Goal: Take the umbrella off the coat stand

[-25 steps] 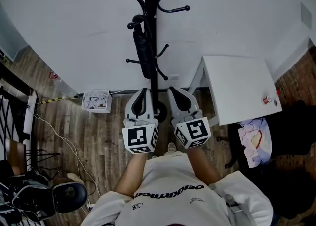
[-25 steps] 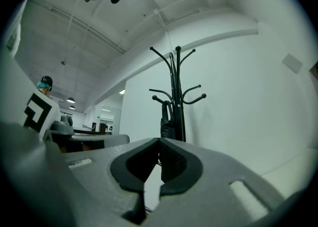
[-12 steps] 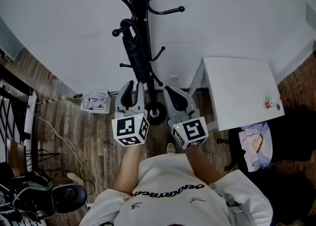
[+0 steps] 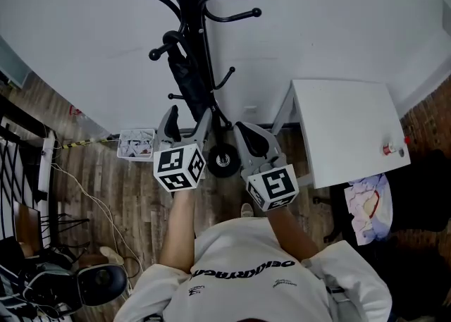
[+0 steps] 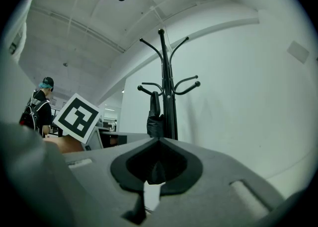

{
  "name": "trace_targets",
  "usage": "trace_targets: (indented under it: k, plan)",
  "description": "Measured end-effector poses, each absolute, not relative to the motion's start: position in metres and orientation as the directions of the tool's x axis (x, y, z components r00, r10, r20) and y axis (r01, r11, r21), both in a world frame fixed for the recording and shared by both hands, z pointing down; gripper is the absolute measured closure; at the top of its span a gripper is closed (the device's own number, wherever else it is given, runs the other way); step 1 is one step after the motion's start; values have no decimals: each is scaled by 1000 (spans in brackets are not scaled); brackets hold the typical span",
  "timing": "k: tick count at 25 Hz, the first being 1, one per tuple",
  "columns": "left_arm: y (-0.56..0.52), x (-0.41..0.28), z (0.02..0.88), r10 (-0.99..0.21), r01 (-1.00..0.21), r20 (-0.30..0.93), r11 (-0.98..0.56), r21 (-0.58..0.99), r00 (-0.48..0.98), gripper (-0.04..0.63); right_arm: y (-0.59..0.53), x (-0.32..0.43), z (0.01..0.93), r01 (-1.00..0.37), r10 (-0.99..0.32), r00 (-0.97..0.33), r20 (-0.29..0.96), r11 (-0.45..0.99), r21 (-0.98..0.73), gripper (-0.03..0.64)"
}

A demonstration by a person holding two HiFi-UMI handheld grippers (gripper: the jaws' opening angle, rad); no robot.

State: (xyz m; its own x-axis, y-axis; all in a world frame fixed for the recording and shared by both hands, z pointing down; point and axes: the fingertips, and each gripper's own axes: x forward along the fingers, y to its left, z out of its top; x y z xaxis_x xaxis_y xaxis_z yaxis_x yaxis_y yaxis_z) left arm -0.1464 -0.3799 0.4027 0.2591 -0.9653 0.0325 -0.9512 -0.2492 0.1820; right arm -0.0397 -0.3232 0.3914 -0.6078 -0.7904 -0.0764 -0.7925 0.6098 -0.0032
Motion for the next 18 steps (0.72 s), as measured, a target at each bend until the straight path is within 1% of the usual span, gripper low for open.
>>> trace_targets:
  k: [5, 10, 14, 18]
  plan:
    - [-403, -146, 416, -953, -938, 60, -279, 204, 296, 187, -329, -40, 395, -789, -787, -612, -73, 614, 6, 617]
    - [-427, -147, 413, -942, -928, 51, -317, 197, 332, 173, -336, -35, 396, -795, -792, -606, -73, 607, 2, 617]
    - [-448, -150, 412, -933, -917, 19, -348, 194, 358, 170, -339, -33, 398, -795, -793, -605, -71, 606, -1, 617]
    - [-465, -153, 423, -928, -914, 24, -362, 184, 373, 164, -341, -31, 401, -794, -793, -606, -63, 607, -4, 617]
